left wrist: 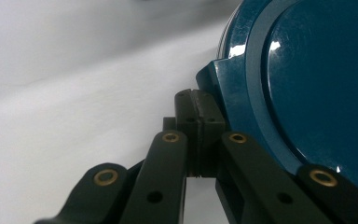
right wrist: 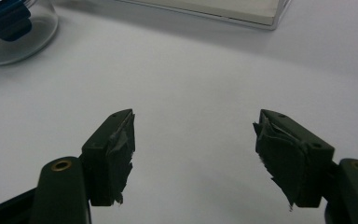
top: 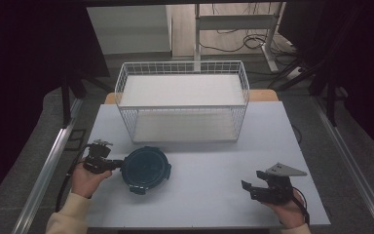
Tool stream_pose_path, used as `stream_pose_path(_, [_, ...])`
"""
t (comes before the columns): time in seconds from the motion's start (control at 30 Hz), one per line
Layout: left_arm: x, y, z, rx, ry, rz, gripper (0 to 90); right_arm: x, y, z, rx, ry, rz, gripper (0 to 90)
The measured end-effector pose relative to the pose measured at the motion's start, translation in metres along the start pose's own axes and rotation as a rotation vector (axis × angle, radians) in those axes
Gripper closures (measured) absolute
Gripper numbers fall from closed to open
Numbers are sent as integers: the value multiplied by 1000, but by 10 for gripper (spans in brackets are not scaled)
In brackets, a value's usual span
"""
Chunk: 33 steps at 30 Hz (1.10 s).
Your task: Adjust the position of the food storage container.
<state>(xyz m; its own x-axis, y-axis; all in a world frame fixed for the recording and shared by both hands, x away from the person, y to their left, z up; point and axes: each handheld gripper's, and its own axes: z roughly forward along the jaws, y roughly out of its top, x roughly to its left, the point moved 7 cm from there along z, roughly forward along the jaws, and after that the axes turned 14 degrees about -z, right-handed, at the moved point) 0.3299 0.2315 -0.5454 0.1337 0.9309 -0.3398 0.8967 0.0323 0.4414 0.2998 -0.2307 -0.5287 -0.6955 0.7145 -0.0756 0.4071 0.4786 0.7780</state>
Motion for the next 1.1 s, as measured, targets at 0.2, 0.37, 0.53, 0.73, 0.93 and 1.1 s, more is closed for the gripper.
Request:
stream_pose_path(0.2, [-10, -2, 3, 6, -33, 2, 900, 1, 0, 1, 0, 3, -4, 284])
stream_pose_path(0.37, [-20, -5, 7, 11, -63, 12, 900, 1, 0, 1, 3, 1, -2, 283])
stream_pose_path(0.53, [-33, -8, 11, 17, -80, 29, 900, 1, -1, 1, 5, 0, 1, 283])
stream_pose_path(0.73, [-48, -10, 15, 22, -92, 53, 900, 1, 0, 1, 4, 0, -4, 284])
stream_pose_path(0.93, [-57, -13, 17, 21, -103, 62, 900, 0, -1, 1, 5, 0, -2, 284])
stream_pose_path(1.1, [-66, -14, 20, 29, -117, 78, 900, 1, 0, 2, 5, 3, -2, 284])
